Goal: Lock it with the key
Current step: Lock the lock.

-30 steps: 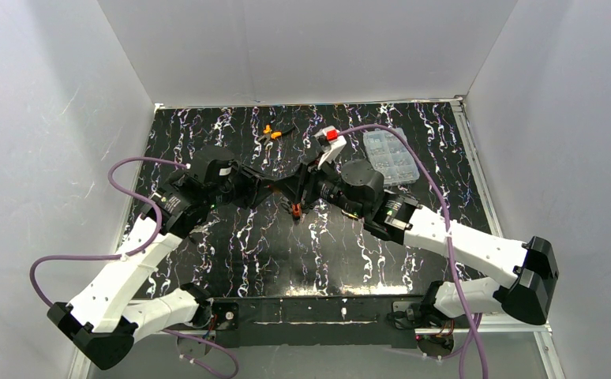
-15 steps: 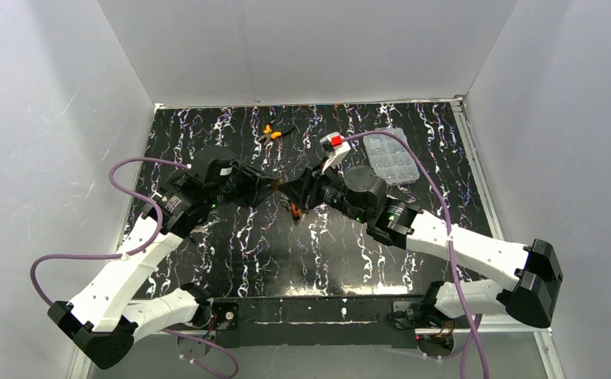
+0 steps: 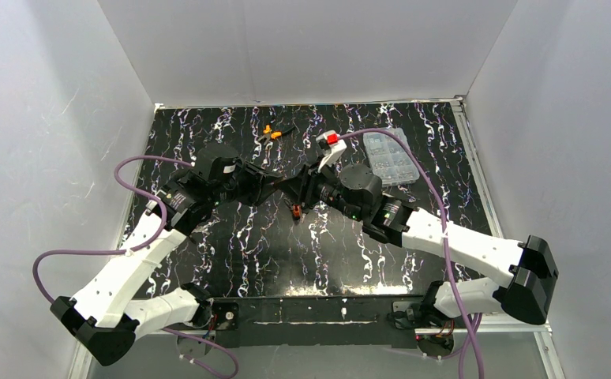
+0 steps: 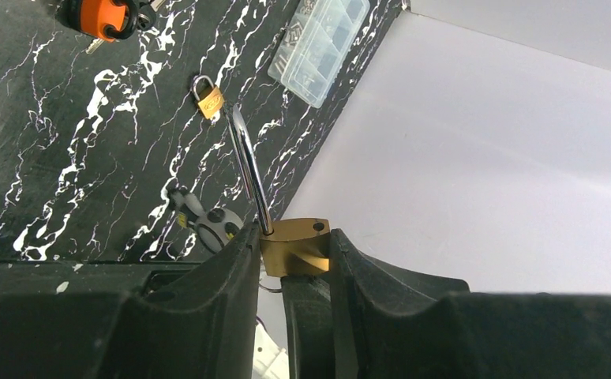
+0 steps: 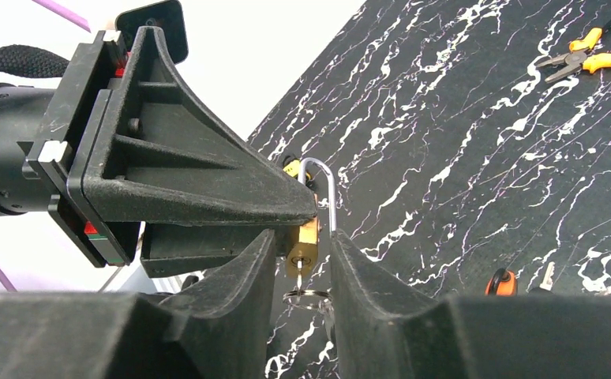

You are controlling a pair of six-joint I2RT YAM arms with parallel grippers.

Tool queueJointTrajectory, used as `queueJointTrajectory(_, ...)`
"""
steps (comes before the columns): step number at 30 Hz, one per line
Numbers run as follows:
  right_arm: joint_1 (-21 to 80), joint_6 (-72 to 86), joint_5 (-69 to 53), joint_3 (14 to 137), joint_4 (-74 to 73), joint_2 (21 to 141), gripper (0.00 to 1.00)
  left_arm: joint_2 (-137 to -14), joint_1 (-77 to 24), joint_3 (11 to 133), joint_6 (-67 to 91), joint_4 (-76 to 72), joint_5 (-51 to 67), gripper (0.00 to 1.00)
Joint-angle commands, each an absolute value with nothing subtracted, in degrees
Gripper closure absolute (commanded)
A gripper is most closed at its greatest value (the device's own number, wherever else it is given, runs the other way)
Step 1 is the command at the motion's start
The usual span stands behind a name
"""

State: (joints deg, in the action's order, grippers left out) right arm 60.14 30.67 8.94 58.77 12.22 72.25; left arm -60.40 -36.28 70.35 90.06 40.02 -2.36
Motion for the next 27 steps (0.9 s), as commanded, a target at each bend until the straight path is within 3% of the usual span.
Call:
queueJointTrajectory(1, 60.5, 30.9, 9.5, 62.1, 16.2, 72.7, 0.65, -59.9, -36.7, 72.5, 90.8, 38.9, -1.8, 1.0)
queueJointTrajectory(10, 60.5, 32.2, 10.1, 62.4, 16.5, 73.2, 0.74, -60.0, -37.0, 71.7, 91.1, 37.5, -0.8, 1.0)
queueJointTrajectory(15, 60.4, 32.6, 10.5, 63.1, 15.9, 73.3, 0.93, -59.8, -37.1, 71.6, 90.1, 36.5, 0.0, 0.97)
queueJointTrajectory(16, 60.4, 32.5, 10.4, 63.3, 15.6, 73.3, 0.99, -59.8, -37.1, 71.6, 89.6, 36.4, 0.0, 0.9)
queueJointTrajectory(20, 60.1, 32.5, 10.4, 63.1, 15.2, 72.0, 0.99, -59.5, -37.0, 71.3, 87.5, 35.7, 2.5, 0.64)
queueJointTrajectory(27, 56.6, 36.5, 8.0, 61.3, 13.1, 67.1, 0.99, -57.5, -37.0, 71.1, 81.1, 34.8, 3.3, 0.32)
